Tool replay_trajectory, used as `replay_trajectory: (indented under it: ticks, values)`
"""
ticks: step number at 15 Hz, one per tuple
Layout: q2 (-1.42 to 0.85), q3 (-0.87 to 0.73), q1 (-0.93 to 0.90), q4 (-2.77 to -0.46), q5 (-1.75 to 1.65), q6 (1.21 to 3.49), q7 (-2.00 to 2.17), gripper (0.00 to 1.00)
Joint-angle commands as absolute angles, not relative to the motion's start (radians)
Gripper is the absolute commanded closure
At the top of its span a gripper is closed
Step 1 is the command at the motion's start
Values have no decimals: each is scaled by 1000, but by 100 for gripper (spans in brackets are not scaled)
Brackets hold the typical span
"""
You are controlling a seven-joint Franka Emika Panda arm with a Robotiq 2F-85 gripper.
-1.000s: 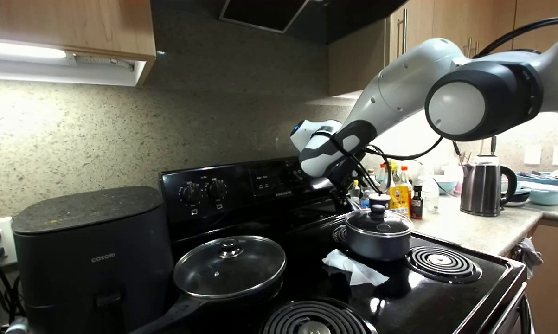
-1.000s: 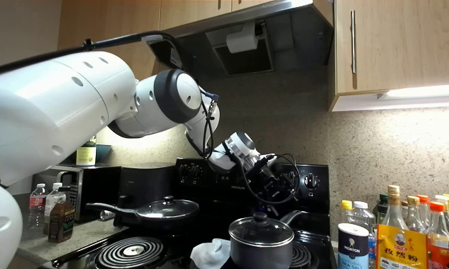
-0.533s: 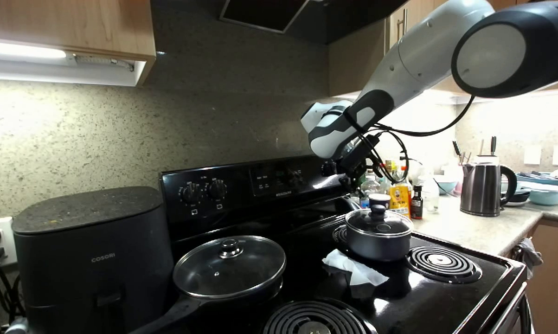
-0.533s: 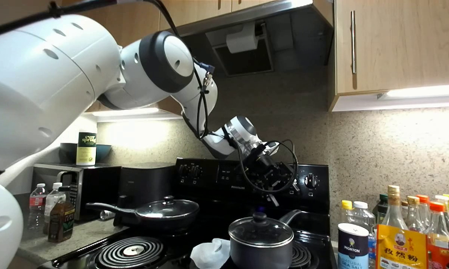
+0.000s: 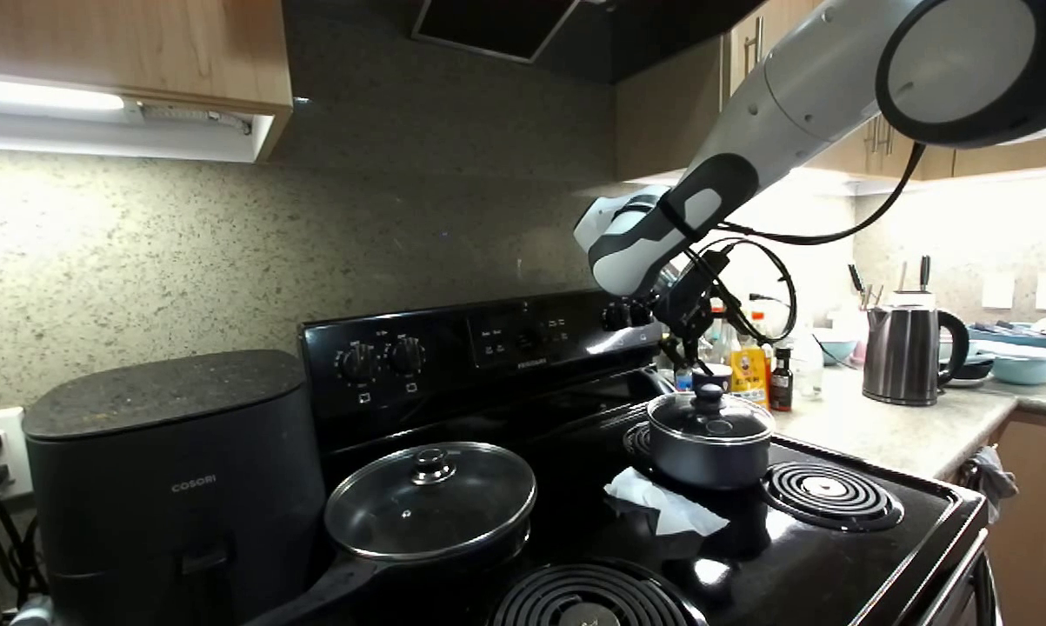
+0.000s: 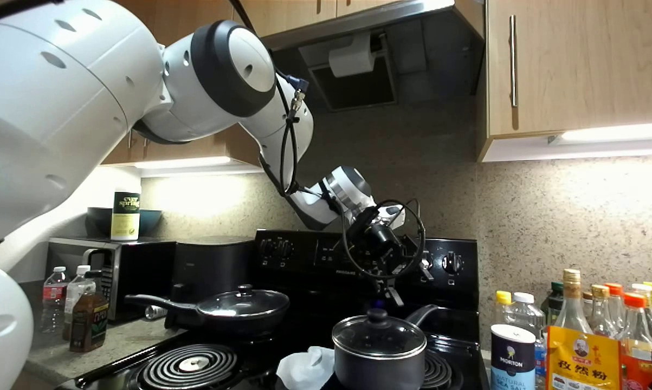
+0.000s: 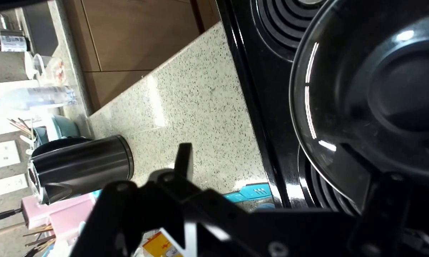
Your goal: Move the pot from the right bottom plate to the right top plate of the stove
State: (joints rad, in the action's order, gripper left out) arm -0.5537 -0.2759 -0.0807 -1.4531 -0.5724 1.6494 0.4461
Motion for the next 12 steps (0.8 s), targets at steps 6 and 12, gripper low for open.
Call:
replay_trajectory:
  ticks: [6,12]
  values:
    - [-470,-200,-71,-1557,-616,1719,407,0]
    - [-392,-115,-135,-1641,-792,1776,356,0]
